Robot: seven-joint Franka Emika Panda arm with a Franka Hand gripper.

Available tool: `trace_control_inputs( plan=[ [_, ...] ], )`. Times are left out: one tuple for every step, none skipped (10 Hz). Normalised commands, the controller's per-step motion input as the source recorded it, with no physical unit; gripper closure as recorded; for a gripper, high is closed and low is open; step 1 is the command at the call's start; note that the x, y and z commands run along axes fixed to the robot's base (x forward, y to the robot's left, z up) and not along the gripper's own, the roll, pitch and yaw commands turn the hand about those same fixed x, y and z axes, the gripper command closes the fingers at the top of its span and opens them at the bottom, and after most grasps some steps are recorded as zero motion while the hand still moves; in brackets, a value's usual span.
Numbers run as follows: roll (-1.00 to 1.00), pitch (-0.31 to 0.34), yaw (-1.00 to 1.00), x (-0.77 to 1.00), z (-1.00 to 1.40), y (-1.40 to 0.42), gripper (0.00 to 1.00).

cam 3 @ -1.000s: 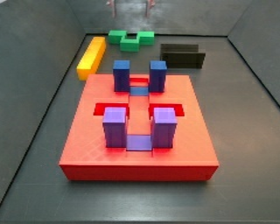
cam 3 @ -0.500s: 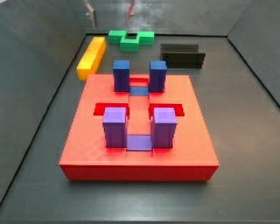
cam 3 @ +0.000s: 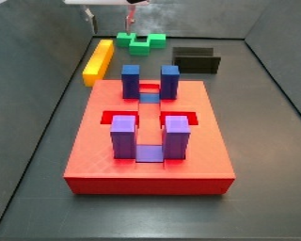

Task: Pick up the yellow object. Move up. Move to above the board. Insert the yellow object.
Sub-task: Pick up the yellow object.

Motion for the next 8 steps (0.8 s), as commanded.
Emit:
trace_control_inputs(
  plan=[
    [0.03,-0.011,0.00,-0.45,-0.16,0.16,0.00],
    [0.04,-0.043,0.00,-0.56,-0.20,0.07,0.00],
    [0.04,-0.051,0.00,-0.46,-0.23,0.02,0.00],
    [0.00,-0.066,0.00,-0.23,-0.24,0.00,0.00],
    [0.02,-0.066,0.00,-0.13,-0.28,0.00,0.00],
    [0.01,-0.049,0.00,-0.01,-0.23,0.00,0.00],
    [0.06,-0.011,0.00,0.00,-0.25,0.00,0.00],
    [0.12,-0.001,0.00,0.00,-0.29,0.00,0.00]
  ],
)
